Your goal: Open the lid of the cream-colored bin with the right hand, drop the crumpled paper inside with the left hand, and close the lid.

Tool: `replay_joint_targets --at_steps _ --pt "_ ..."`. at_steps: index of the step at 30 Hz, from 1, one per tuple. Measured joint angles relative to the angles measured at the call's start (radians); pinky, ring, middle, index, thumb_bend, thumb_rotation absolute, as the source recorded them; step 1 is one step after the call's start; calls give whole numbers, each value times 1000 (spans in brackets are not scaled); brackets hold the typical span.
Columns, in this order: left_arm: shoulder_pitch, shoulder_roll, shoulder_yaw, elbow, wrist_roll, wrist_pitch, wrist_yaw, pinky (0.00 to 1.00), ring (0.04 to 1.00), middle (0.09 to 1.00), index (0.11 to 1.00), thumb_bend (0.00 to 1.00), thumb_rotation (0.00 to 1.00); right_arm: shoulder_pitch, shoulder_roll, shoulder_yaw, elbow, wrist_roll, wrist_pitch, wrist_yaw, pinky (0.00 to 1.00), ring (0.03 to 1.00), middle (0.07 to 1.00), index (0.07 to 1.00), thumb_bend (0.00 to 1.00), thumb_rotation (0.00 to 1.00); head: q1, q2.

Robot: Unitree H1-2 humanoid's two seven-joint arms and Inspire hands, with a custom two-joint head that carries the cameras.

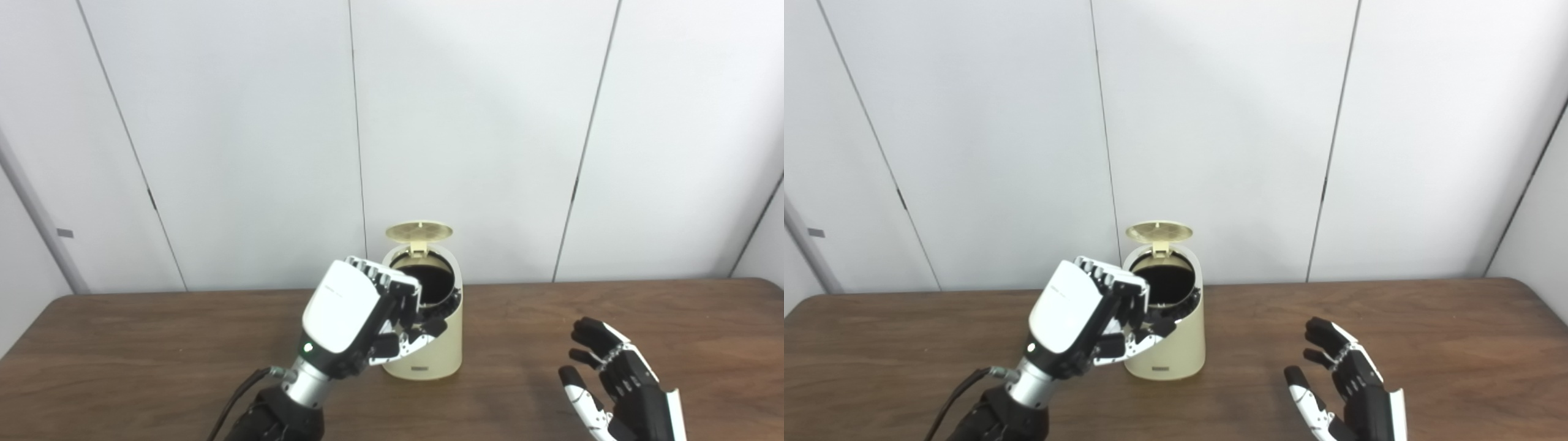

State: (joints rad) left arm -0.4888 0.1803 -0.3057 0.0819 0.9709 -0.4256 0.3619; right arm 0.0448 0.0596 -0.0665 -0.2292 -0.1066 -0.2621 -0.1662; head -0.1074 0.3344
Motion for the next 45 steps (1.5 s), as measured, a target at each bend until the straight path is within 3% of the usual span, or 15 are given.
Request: replay_joint_targets --at_steps 9,16,26,34,45 --pt "-59 2 -40 80 0 -28 69 24 67 116 131 393 148 1 13 6 0 -7 -13 -9 715 783 774 743 226 142 -12 0" --pt "-121 16 -133 145 0 -33 184 24 66 118 137 406 145 3 18 8 0 -14 -16 -11 722 785 774 743 235 150 -15 3" --pt "-254 42 -251 337 0 -36 371 22 62 113 131 389 200 11 21 10 -1 -11 -16 -11 726 784 773 743 237 154 -31 11" --pt "-321 39 -327 481 11 -38 445 28 63 110 128 388 225 13 22 11 -1 -17 -16 -14 744 788 777 746 225 98 -32 21" --pt "-407 22 -433 681 6 -44 560 19 59 108 119 392 248 19 22 13 -5 -21 -16 -13 726 784 777 732 247 212 -37 34"
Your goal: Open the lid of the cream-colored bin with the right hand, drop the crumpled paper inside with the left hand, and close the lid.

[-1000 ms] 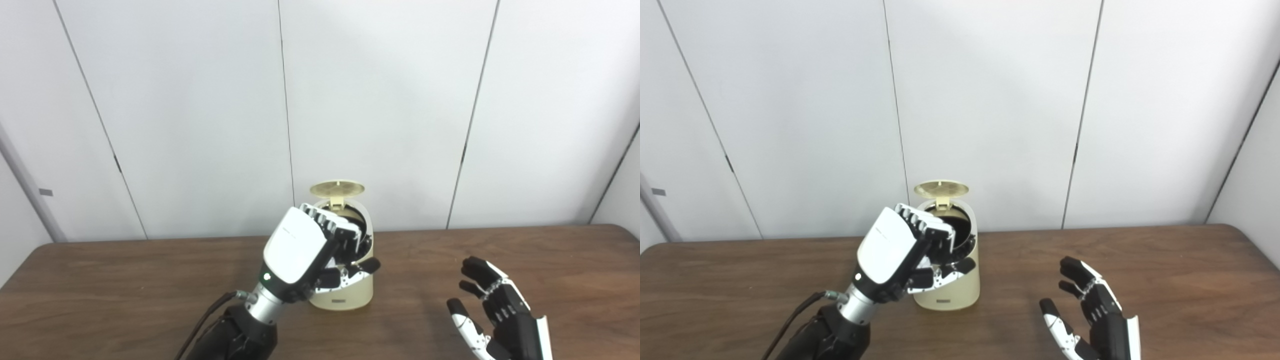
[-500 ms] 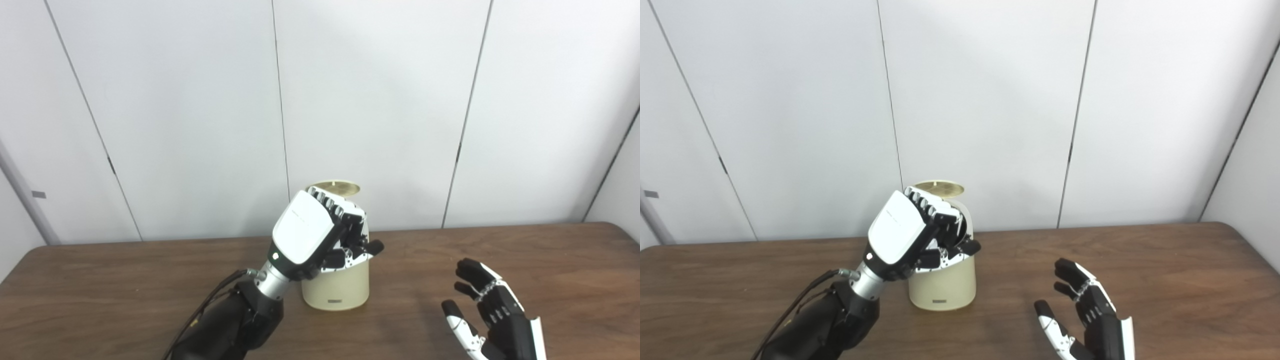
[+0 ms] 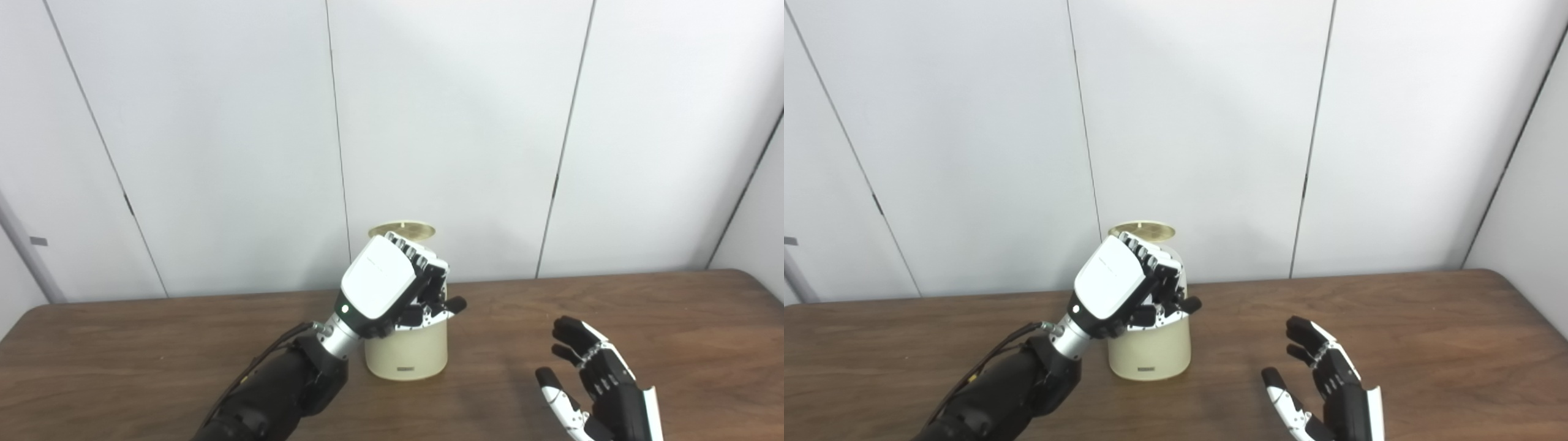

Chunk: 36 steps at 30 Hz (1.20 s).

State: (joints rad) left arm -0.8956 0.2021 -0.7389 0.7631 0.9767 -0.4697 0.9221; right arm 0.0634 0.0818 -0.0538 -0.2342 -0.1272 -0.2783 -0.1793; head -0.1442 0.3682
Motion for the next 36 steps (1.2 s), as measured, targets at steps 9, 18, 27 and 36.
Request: replay_joint_targets --at_steps 9,18,27,36 --pt "-41 -12 -59 84 -11 -1 80 17 57 108 120 381 269 12 5 7 -8 -5 0 0 714 779 768 732 247 224 -3 3" --pt "-90 -34 -120 183 6 -1 173 15 54 107 117 372 296 25 10 12 -27 -6 2 1 701 775 767 738 246 223 -9 2" --pt "-116 -33 -149 224 7 -1 215 17 56 113 128 376 317 36 21 15 -37 -21 23 -2 678 766 763 723 258 231 -9 -2" --pt "-135 -35 -150 261 55 -1 258 67 109 181 208 581 417 46 27 25 -48 -26 35 -2 680 767 760 713 278 286 -5 0"
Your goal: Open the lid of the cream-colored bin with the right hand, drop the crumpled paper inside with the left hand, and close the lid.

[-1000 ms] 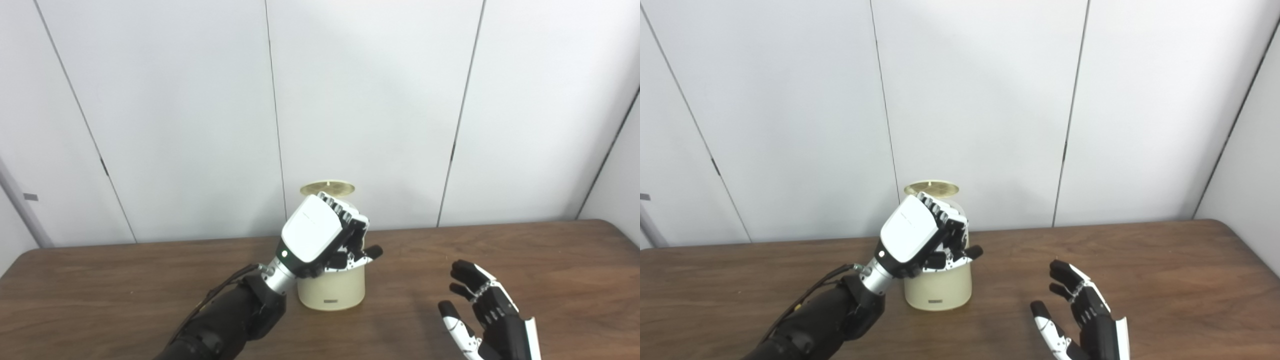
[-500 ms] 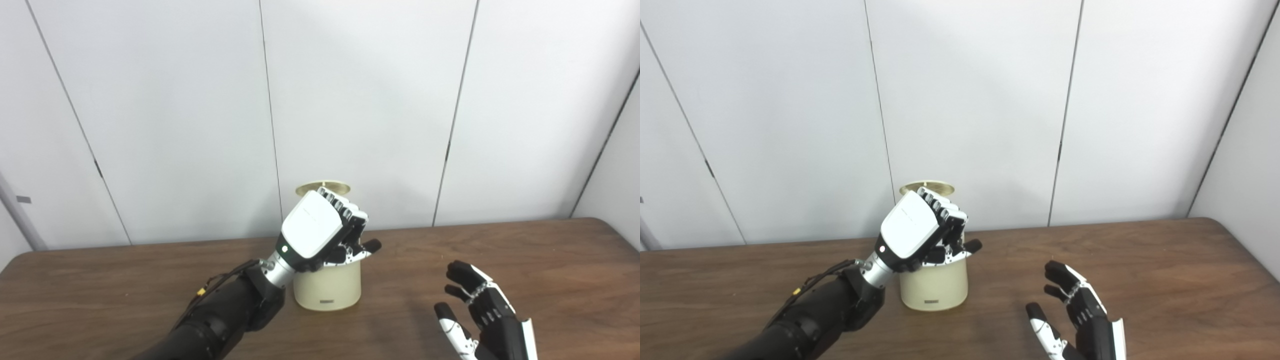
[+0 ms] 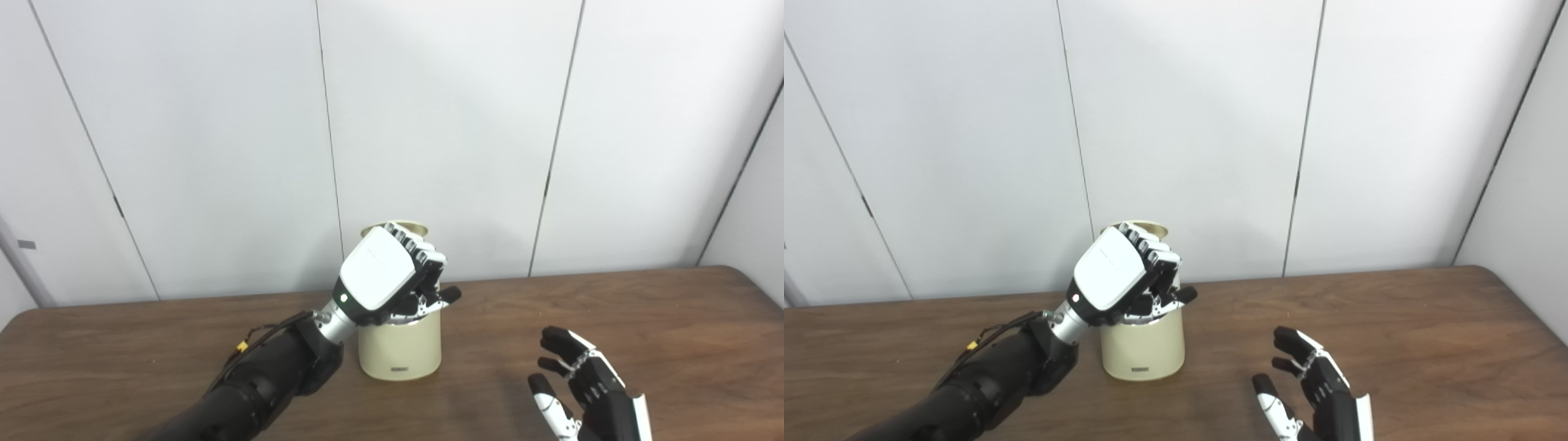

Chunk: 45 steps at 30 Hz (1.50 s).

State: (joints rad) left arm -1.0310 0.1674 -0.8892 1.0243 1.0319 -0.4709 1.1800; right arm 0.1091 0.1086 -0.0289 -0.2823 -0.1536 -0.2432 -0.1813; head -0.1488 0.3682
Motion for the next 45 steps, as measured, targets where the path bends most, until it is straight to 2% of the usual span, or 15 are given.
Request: replay_joint_targets --at_steps 5,12,18,21,23,28,35,38,43,45 --pt "0 0 2 3 27 0 1 135 181 262 274 669 470 6 0 5 -15 0 0 1 681 765 759 712 260 267 3 3" --pt "0 4 -11 3 26 0 4 158 199 284 298 701 493 7 0 7 -20 0 3 2 688 772 766 718 249 225 3 3" --pt "1 12 -59 -1 -16 0 5 192 224 299 316 725 496 9 1 13 -27 -1 8 2 689 770 764 715 254 256 -3 5" --pt "1 19 -87 -9 -61 0 0 262 281 335 370 766 503 13 2 15 -33 -2 10 2 688 771 764 718 247 245 -6 6" --pt "1 24 -110 -14 -88 0 -4 298 316 361 390 790 500 16 2 15 -43 -2 12 2 692 772 762 721 244 229 -5 9" --pt "0 30 -144 -15 -123 0 -8 319 335 374 395 801 494 19 2 15 -53 -4 12 2 699 773 761 721 236 181 -5 11" --pt "-1 31 -169 -14 -154 0 -8 293 313 365 389 798 452 18 2 15 -53 -4 12 2 688 767 758 714 239 218 -2 3" --pt "-3 35 -185 -15 -171 0 -8 325 354 390 405 803 431 18 2 15 -53 -3 12 2 689 766 757 712 246 233 -2 3" --pt "-7 40 -200 -16 -187 0 -7 409 468 487 478 822 389 18 2 15 -53 -4 12 2 685 764 757 720 256 231 8 2" --pt "-9 41 -202 -19 -188 0 -4 393 447 474 476 820 378 18 2 15 -53 -2 12 2 681 760 755 721 261 218 9 2"
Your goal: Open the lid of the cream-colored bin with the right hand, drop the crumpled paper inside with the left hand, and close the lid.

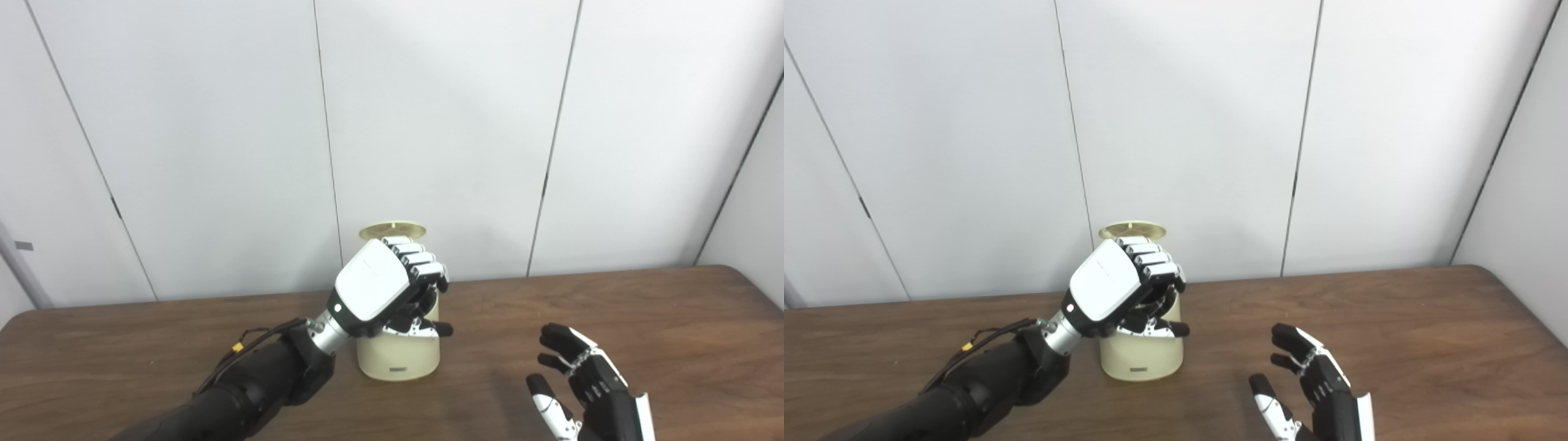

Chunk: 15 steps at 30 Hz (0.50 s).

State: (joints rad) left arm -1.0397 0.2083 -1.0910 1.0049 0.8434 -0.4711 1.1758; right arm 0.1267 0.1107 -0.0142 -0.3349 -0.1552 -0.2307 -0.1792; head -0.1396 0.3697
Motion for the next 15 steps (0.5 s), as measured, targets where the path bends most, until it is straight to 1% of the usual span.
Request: replay_joint_targets --at_steps 1,2,3,4,5,7,9,12,15 --pt "0 1 0 -3 0 0 1 360 399 432 448 805 372 0 0 0 0 2 0 0 676 757 753 720 261 216 3 0" --pt "0 3 1 -11 0 0 2 305 331 375 463 632 206 -1 0 0 1 3 0 0 673 757 752 721 259 217 5 0" --pt "1 7 1 -22 0 0 4 286 307 356 468 574 149 -1 0 0 1 3 0 0 672 757 752 721 258 219 5 0" --pt "1 9 2 -35 1 0 7 247 268 322 469 544 120 -2 0 0 1 3 0 0 678 762 756 725 251 220 5 0" --pt "2 12 10 -42 5 0 10 200 220 277 470 524 102 -3 0 0 2 3 1 0 680 764 757 728 244 216 6 -2" --pt "9 16 32 -65 15 0 31 167 189 244 470 512 87 -6 0 0 4 4 2 0 683 765 758 728 245 209 9 -5" --pt "17 21 55 -87 20 0 44 153 180 235 470 507 76 -8 -2 0 9 8 2 1 689 765 757 727 250 215 15 -6" --pt "47 39 96 -146 32 0 49 153 181 238 470 504 63 -16 -5 -1 23 16 2 4 686 767 759 724 252 227 23 -9" --pt "83 59 150 -212 65 0 50 146 180 242 470 503 58 -20 -7 -2 27 22 3 5 689 771 763 729 244 228 32 -8"
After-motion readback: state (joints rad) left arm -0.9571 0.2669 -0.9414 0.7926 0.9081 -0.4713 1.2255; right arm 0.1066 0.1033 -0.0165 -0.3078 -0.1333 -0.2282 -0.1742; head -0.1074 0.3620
